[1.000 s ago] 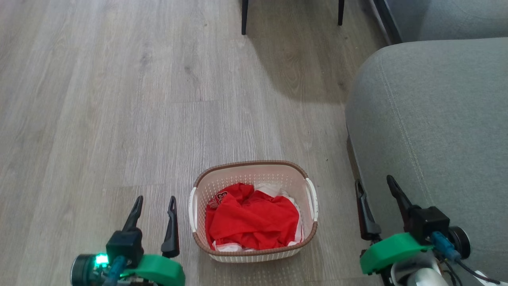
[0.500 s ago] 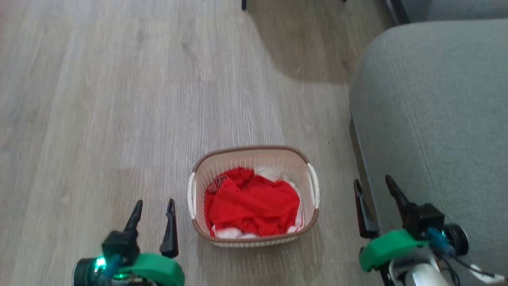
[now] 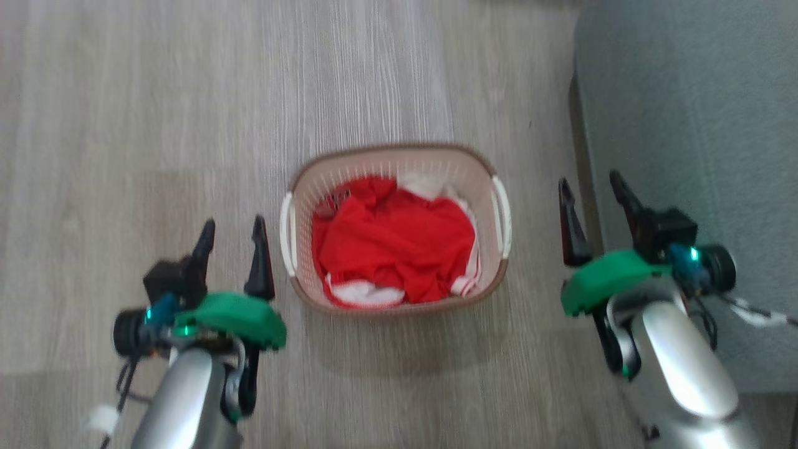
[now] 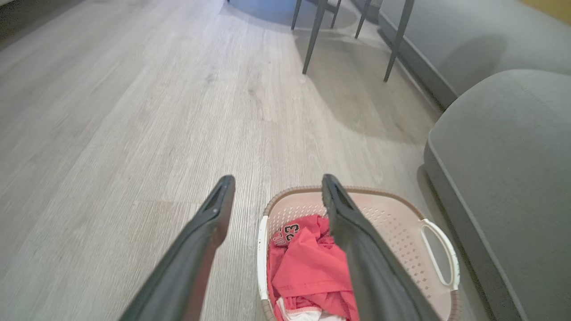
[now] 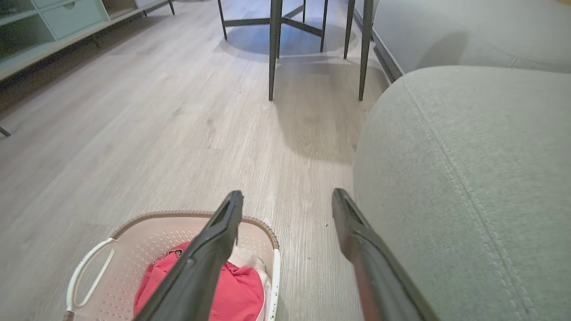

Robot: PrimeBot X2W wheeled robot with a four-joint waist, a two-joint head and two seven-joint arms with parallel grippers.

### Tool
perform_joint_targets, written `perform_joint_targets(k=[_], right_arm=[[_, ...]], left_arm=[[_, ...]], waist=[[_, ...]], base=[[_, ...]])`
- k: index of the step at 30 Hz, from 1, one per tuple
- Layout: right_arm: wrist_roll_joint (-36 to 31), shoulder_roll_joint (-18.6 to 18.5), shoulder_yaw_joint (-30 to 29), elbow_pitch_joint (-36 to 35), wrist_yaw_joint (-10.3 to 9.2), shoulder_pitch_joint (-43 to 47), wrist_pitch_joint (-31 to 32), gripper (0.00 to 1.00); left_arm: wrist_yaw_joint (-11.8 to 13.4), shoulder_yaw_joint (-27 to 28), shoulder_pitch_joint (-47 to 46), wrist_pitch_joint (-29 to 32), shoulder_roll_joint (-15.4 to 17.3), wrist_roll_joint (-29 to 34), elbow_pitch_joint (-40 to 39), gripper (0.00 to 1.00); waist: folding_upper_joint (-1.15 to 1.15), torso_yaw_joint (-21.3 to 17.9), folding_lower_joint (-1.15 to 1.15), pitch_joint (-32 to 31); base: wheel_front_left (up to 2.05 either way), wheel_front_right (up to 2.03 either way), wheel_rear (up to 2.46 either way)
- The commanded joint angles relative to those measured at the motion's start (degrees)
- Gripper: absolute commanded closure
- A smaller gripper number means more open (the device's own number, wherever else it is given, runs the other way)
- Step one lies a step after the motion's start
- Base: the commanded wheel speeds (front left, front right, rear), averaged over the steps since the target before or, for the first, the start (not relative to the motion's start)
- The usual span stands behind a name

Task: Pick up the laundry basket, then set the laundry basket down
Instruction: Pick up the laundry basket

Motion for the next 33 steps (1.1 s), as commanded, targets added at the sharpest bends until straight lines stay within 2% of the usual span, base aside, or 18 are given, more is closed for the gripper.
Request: perform_joint_targets(k=[1,10,20,33], right_arm=[[0.06,-0.29,1.22,-0.33,0.35,-2.15,-0.68,0.00],[1.14,-0.29,2.90,10.32,0.35,-13.25,-0.68,0.00],[1.97,-0.29,2.92,20.12,0.35,-21.69,-0.68,0.00],[3.12,-0.29,3.94,24.71,0.35,-26.96,-0.68,0.00]], left_arm=[[-0.11,1.53,-2.98,-0.55,0.23,-0.09,-0.35,0.00],[-0.44,0.51,-13.97,-0.55,0.23,-0.24,10.07,0.00],[-0.96,-1.83,-23.02,-0.55,0.23,-1.37,21.35,0.00],[-1.74,-5.49,-30.41,-0.55,0.23,-3.28,30.10,0.00]], waist=[[0.00,-0.05,-0.01,4.94],[0.00,-0.05,-0.01,15.41],[0.00,0.76,-0.01,23.80],[0.00,2.07,-0.01,30.78]], base=[[0.00,0.00,0.00],[0.00,0.00,0.00],[0.00,0.00,0.00],[0.00,0.00,0.00]])
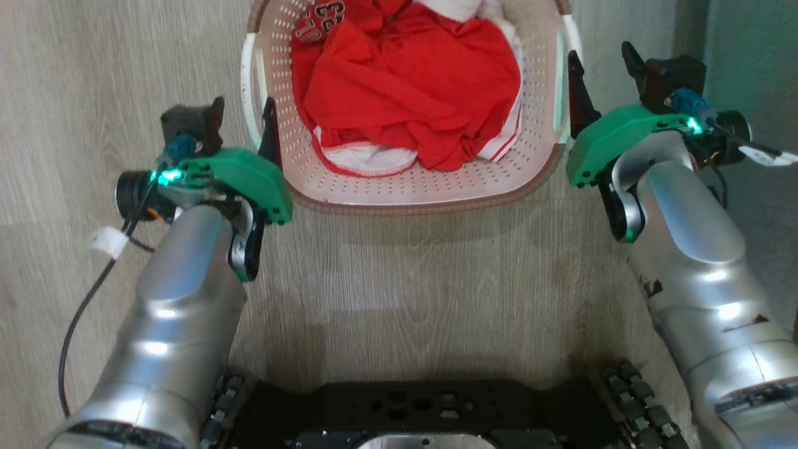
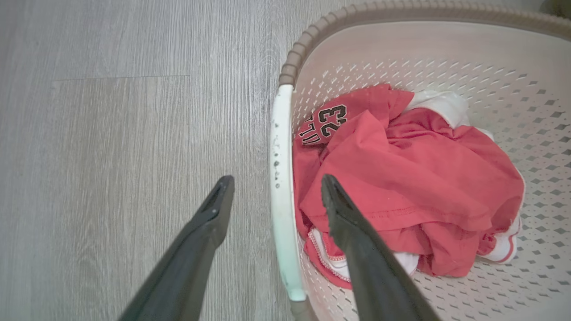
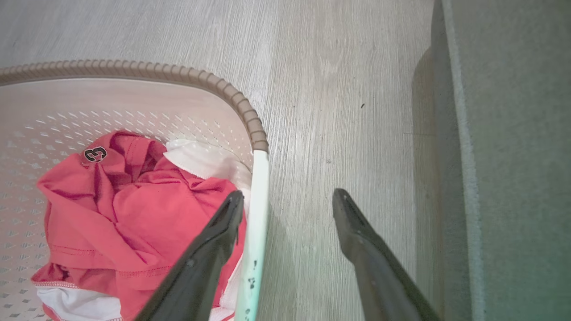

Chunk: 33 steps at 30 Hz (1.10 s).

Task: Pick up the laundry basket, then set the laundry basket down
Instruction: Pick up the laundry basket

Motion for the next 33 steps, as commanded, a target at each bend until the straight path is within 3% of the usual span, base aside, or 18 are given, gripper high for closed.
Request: perform_joint_targets(k=[1,26,29,31,33], right_arm=[[0.07,0.68,1.15,-0.69,0.35,1.30,-0.60,0.00],[2.15,0.68,4.88,6.29,0.35,-5.01,-0.60,0.01],[2.31,0.68,5.15,6.81,0.35,-5.41,-0.60,0.22],[2.43,0.68,5.29,7.02,0.35,-5.66,-0.60,0.49],[2.52,0.68,5.40,7.13,0.35,-5.84,-0.60,0.58]], left_arm=[[-0.18,1.09,0.61,-0.54,1.20,-0.50,-0.52,0.00],[0.47,-9.89,-8.89,-0.54,1.20,-6.22,6.73,0.00],[0.62,-10.77,-9.46,-0.54,1.20,-6.54,7.08,0.00],[0.70,-11.24,-9.86,-0.54,1.20,-6.70,7.35,0.04],[0.73,-11.72,-10.20,-0.54,1.20,-6.86,7.59,0.39]], waist=[[0.00,0.30,-0.01,0.80],[0.00,2.05,-0.01,7.07],[0.00,2.09,-0.01,7.41],[0.00,2.08,-0.01,7.61],[0.00,2.07,-0.01,7.73]], base=[[0.00,0.00,0.00],[0.00,0.00,0.00],[0.00,0.00,0.00],[0.00,0.00,0.00],[0.00,0.00,0.00]])
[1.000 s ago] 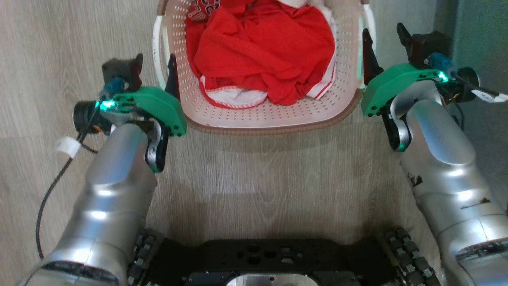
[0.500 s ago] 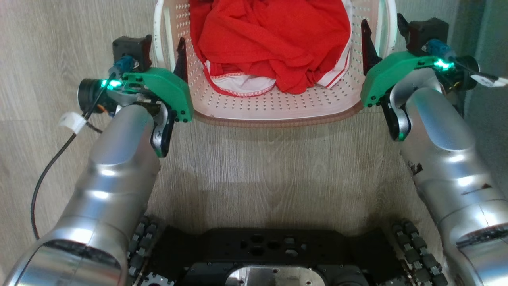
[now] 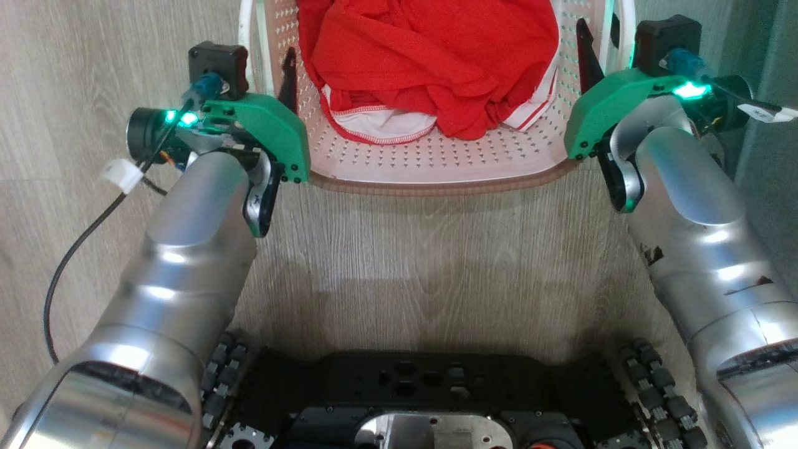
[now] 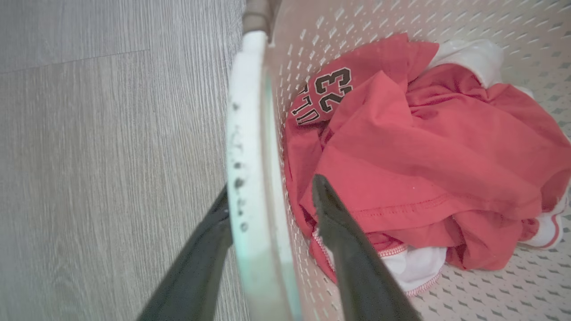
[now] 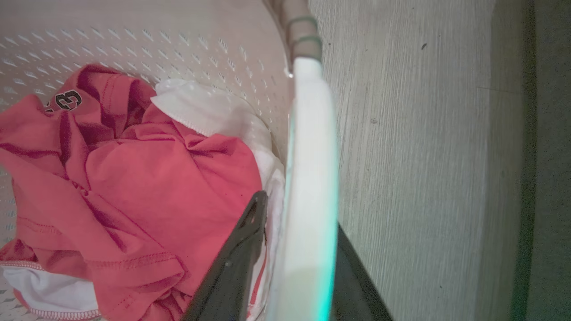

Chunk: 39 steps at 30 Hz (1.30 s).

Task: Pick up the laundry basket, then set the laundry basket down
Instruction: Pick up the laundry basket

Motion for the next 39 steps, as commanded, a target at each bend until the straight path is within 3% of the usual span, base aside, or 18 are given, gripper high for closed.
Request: perform_joint_targets(k=[1,2,3,5,22,39], right_arm=[[0.46,1.06,1.17,-0.32,0.35,1.68,-0.44,0.62],[0.52,1.06,1.27,-0.16,0.35,1.67,-0.44,0.66],[0.62,1.06,1.41,0.01,0.35,1.67,-0.44,0.73],[0.91,1.06,1.71,0.29,0.35,1.69,-0.44,1.00],[6.03,1.06,5.50,3.05,0.35,3.95,-0.44,1.00],[19.80,1.06,16.67,11.49,0.35,10.75,1.96,1.00]], left_arm=[[0.20,0.16,0.77,-0.54,1.41,-0.53,0.03,0.54],[0.24,-0.15,0.67,-0.54,1.41,-0.63,0.10,0.69],[0.15,-0.59,0.65,-0.54,1.41,-0.78,0.29,1.00],[0.13,-1.43,0.67,-0.54,1.41,-1.26,0.60,1.00],[1.14,-5.62,4.03,-0.54,1.41,-4.89,2.45,1.00],[-1.34,-12.65,11.01,1.18,1.41,-11.92,8.73,1.00]], waist=[[-0.01,0.00,0.00,0.06],[-0.01,0.00,0.00,0.05],[-0.01,-0.01,0.00,0.00],[-0.01,-0.08,0.00,-0.17],[-0.01,-0.94,0.00,-5.42],[-0.01,-1.53,0.00,-21.05]], base=[[0.00,0.00,0.00],[0.00,0.00,0.00],[0.00,0.00,0.00],[0.00,0.00,0.00],[0.00,0.00,0.00],[0.00,0.00,0.00]])
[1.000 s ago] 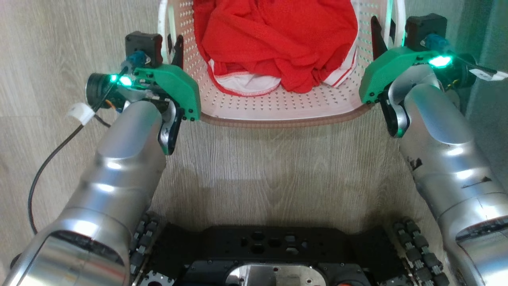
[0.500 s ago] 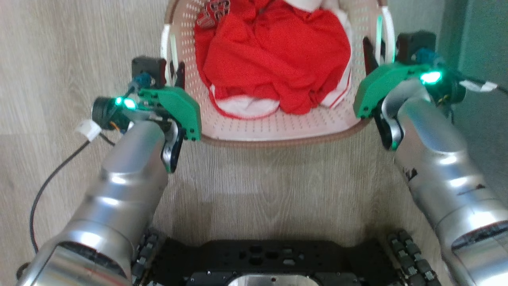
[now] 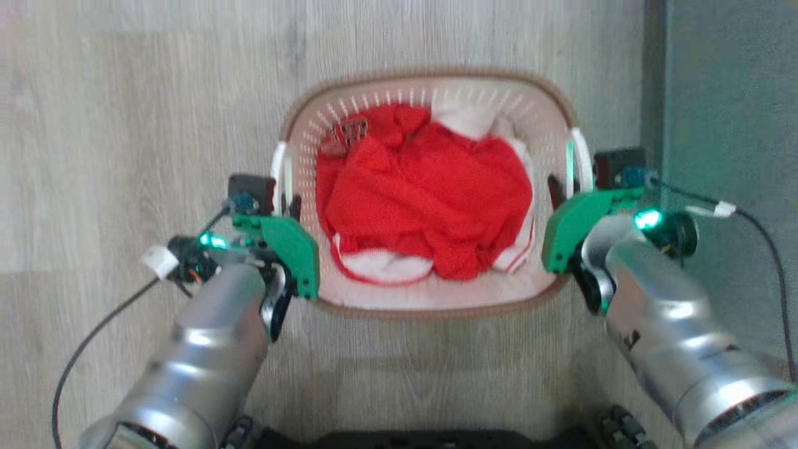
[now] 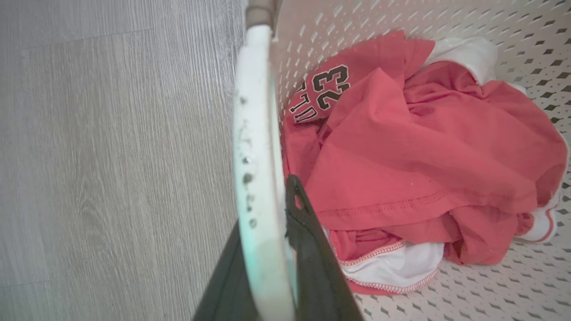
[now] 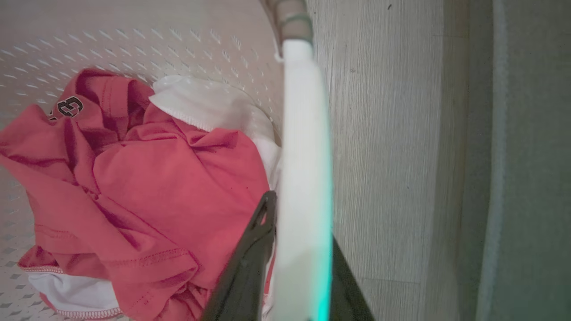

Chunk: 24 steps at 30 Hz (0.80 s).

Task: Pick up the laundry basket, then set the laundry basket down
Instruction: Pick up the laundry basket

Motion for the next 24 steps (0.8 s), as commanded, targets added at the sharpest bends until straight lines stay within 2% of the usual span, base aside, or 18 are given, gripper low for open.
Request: perform_joint_targets(k=[1,10,24], right_arm=[[1.84,0.50,2.35,0.24,0.34,4.23,0.91,1.00],[9.40,0.50,8.08,1.93,0.34,10.71,5.29,1.00],[17.04,0.50,15.61,1.96,0.34,17.95,8.67,1.00]], left_arm=[[-0.09,-0.53,2.70,0.27,1.89,-0.68,0.37,1.00],[-0.22,-4.90,9.91,3.18,1.89,-5.01,0.88,1.00],[-1.24,-9.31,17.66,8.59,1.89,-9.37,2.03,1.00]], waist=[[0.00,0.11,0.00,-4.81],[0.00,0.32,0.00,-15.62],[0.00,0.77,0.00,-29.23]], base=[[0.00,0.00,0.00],[0.00,0.00,0.00],[0.00,0.00,0.00]])
